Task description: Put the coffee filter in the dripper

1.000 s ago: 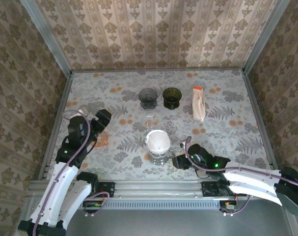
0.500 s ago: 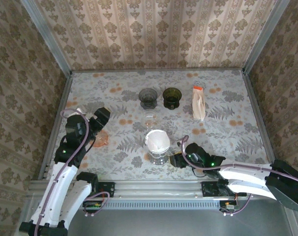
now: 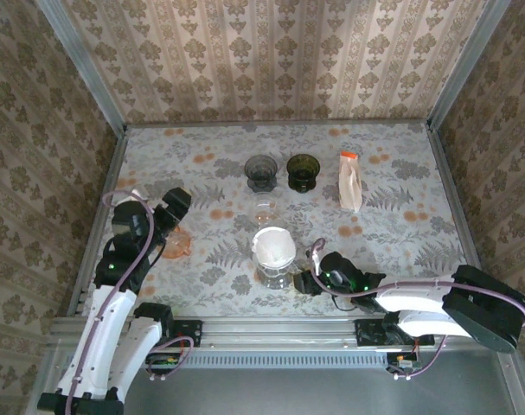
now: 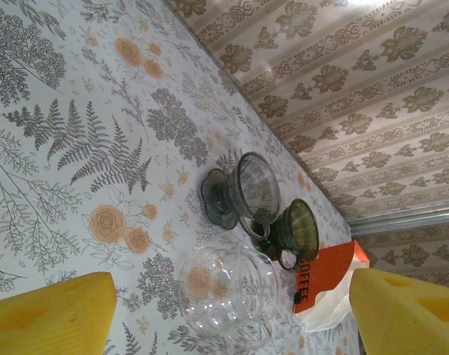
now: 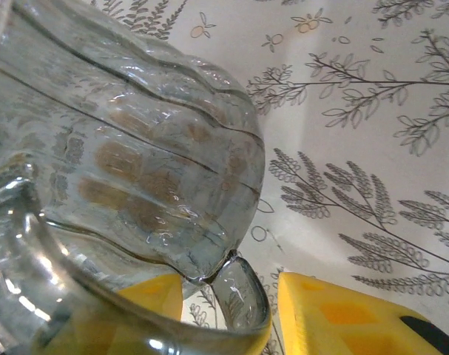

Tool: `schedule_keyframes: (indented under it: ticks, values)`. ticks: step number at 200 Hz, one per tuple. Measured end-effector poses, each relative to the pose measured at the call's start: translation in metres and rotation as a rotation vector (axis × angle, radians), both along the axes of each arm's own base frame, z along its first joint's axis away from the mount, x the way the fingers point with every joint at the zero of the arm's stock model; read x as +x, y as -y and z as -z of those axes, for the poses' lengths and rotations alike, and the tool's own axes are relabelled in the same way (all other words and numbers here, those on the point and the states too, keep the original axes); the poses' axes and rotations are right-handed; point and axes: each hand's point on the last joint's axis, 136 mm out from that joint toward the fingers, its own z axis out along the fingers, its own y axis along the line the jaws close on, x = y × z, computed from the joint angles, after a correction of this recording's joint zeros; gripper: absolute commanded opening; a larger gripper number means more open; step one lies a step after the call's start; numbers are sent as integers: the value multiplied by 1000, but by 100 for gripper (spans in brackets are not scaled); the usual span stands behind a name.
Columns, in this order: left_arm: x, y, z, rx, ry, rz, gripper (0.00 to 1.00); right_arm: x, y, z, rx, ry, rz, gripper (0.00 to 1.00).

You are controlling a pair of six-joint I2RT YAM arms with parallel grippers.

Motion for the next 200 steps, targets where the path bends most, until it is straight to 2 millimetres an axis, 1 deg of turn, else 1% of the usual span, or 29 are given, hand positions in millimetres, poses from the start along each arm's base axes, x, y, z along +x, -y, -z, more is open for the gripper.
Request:
schedule_keyframes:
  ticks: [55,95,132,157,200]
  values:
    - [-1,-2,0,-3,-5,5,84,2,-11,1,7,15,-8,40]
    - [-6,-4,-3,1,0,11,84,7,-19,1,3,16,8,39]
    - [-9,-4,-12,-1,26,16,84,15,-25,-1,-5,26,26,39]
    - [-10,-4,-15,-1,35,17,84,20,-27,0,-13,31,46,39]
    - [-11,-4,-17,0,42,18,84,33,-40,0,-19,37,71,38]
